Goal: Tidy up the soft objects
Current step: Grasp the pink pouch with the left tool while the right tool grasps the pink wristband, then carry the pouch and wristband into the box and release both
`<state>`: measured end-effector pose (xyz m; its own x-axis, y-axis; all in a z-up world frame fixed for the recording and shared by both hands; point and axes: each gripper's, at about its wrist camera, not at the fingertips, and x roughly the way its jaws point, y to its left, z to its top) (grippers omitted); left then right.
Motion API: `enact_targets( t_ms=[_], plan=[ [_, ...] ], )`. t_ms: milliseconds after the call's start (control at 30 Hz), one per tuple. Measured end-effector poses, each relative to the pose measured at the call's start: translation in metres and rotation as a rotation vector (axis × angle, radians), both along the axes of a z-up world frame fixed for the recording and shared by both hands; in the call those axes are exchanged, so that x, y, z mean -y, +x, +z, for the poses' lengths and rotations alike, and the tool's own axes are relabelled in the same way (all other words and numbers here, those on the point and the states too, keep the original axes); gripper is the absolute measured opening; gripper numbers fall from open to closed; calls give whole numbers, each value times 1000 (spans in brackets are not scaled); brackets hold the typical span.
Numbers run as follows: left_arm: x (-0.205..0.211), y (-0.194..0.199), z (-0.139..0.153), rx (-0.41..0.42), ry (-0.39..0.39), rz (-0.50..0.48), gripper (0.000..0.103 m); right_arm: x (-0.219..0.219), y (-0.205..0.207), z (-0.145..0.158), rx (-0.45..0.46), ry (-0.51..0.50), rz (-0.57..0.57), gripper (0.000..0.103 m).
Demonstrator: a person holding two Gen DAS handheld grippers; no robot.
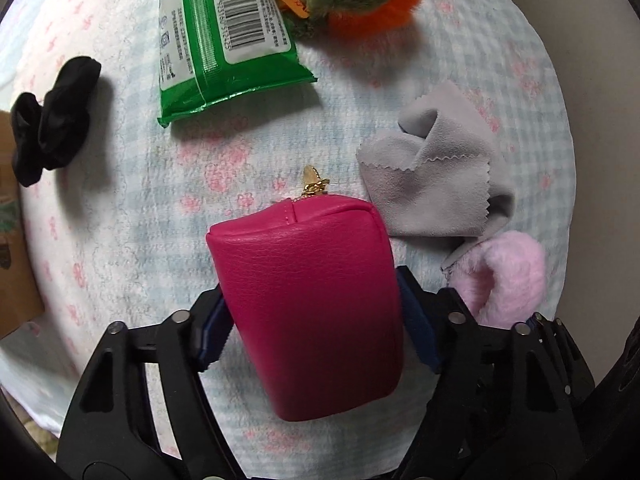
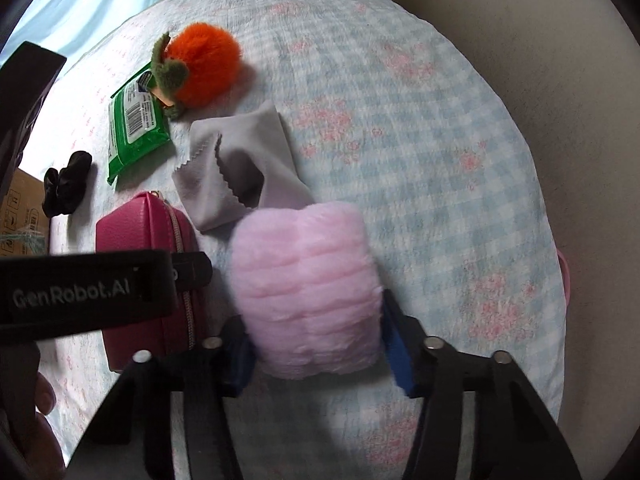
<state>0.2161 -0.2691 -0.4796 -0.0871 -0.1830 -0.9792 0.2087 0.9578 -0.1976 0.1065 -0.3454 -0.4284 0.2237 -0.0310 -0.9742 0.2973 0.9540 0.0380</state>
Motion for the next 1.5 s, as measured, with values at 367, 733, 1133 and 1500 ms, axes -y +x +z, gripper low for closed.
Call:
enact_targets(
  t_ms=[367, 733, 1133, 1500],
  plan=[
    [-13, -9, 26, 28, -38, -2, 46, -5, 6, 12, 16, -24, -24, 41],
    [-42, -29, 105, 117, -86, 21, 43, -11, -21, 77, 92, -61, -57, 41],
    [-105, -51, 238, 357, -94, 53, 43, -47, -21, 185, 257, -91, -6, 41],
    [-214, -71, 322, 521, -80, 116, 43, -128, -19, 284, 387, -60, 103, 41]
  ],
)
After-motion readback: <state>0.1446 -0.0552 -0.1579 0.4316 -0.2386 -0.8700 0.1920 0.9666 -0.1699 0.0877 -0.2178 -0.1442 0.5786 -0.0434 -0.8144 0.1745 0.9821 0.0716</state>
